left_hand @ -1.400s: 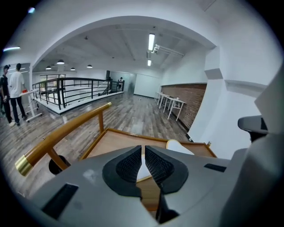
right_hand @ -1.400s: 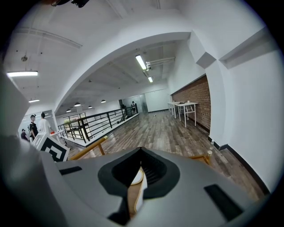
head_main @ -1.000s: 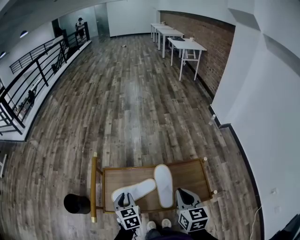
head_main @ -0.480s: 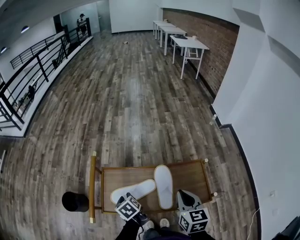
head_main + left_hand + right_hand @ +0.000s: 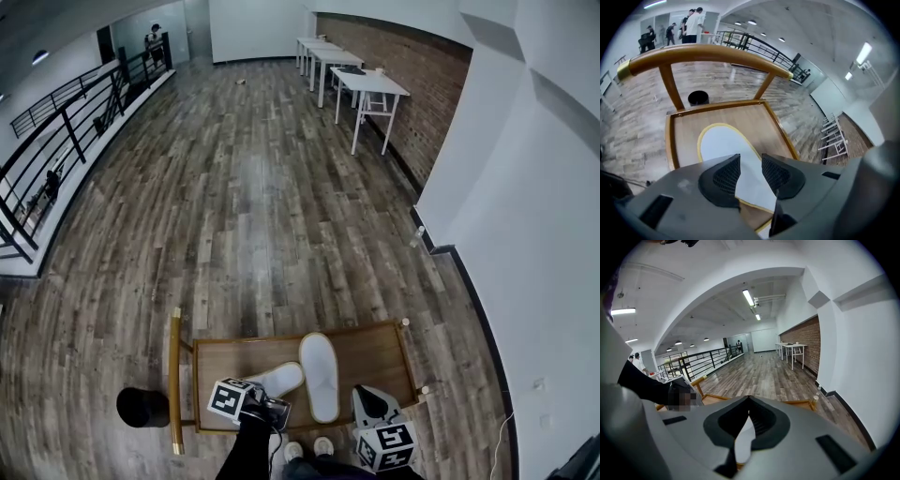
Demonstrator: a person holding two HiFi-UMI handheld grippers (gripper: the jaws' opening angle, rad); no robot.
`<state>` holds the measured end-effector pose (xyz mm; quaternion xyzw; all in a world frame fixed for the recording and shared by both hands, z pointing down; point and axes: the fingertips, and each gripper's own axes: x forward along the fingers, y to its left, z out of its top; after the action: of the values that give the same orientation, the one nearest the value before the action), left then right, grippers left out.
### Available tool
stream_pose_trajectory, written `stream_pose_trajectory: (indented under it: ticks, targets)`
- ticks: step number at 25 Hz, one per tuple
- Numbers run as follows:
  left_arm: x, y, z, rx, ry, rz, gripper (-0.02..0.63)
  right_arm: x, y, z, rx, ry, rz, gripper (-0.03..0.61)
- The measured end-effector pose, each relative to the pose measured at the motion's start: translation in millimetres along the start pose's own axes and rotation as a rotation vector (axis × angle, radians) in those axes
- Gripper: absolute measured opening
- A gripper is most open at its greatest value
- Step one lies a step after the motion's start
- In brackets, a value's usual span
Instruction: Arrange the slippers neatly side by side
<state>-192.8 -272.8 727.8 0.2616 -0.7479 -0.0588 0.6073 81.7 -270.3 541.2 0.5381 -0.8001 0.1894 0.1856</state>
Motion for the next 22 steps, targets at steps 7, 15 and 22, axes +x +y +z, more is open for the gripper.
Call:
stream_pose_trajectory:
  ticks: [7, 15, 22]
  targets:
    - [16.0, 3.7, -5.8, -0.242, 0.067, 0.05, 0.115, -3.5, -10.3, -2.6, 0.002, 0.016, -0.026, -0.002]
    - [24.1, 5.0, -15.7, -0.146, 0.127, 0.049, 0.114, -5.0, -19.9, -4.8, 0.018, 0.02, -0.053, -0.002]
    - [21.9, 0.8, -13.4, -0.081, 0.165, -0.023, 0.0, -2.8, -22.8, -6.4, 0.026, 0.017, -0.057, -0.002]
